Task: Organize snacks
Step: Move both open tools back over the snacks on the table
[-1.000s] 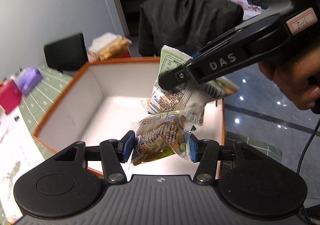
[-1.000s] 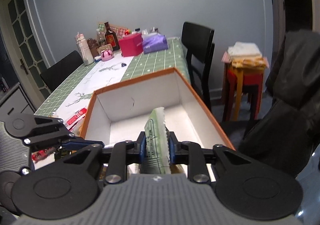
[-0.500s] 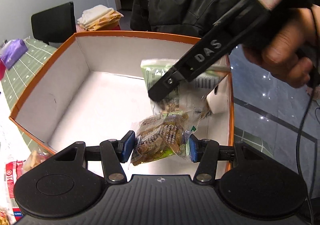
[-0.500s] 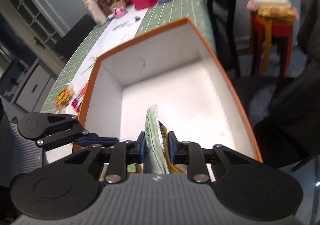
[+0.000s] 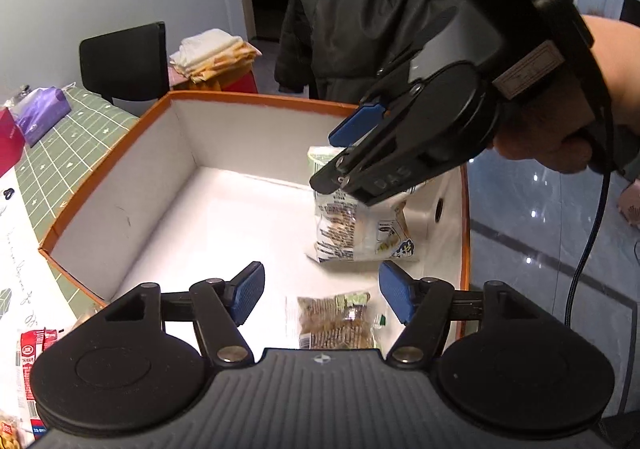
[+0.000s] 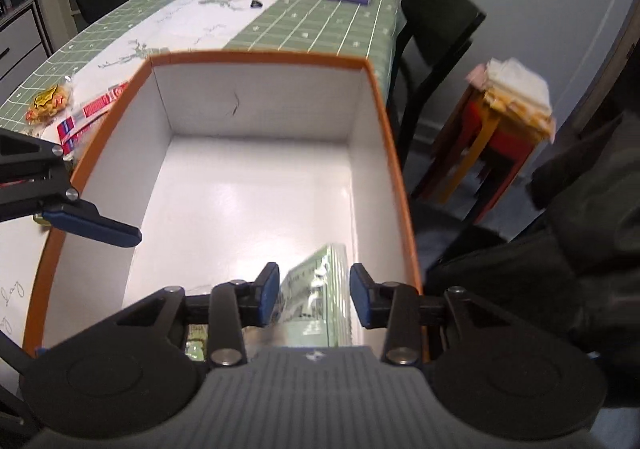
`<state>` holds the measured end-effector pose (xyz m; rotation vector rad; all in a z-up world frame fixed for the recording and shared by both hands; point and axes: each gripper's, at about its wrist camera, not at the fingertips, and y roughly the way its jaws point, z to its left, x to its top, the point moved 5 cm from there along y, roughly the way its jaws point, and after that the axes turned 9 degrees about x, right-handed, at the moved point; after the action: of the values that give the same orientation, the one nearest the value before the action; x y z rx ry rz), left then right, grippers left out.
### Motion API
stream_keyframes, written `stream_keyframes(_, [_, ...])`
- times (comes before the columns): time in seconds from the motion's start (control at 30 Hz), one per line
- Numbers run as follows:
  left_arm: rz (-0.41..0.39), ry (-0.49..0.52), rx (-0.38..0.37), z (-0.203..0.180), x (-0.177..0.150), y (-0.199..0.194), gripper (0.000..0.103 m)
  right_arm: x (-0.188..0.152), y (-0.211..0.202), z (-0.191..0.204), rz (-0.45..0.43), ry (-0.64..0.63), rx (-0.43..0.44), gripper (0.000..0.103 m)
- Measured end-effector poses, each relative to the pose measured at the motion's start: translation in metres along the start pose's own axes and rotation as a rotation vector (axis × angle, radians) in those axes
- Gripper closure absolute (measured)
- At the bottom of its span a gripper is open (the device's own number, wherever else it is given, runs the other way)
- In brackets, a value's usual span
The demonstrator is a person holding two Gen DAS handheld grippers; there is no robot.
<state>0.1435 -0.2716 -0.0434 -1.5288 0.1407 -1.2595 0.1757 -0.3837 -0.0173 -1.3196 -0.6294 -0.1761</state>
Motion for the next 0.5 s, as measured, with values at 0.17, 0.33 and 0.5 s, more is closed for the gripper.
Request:
stream_keyframes(0.17, [-0.04,-0.019,0.009,0.006,0.004,-0.008,0.024,0.01,-0.018,-0.011,-0.063,0.036,-0.028,0.065])
stream_keyframes(0.33, [-0.077,-0.035,0.033,0.015,0.005,-0.017,0.02,0.018,-0.027,-0.013,-0.099,0.063,-0.047,0.065])
stream_keyframes(0.5, [-0.092,-0.079,0.05,0.03,0.0,-0.024,0.02,0.024,-0.034,-0.003,-0.127,0.068,-0.039,0.065])
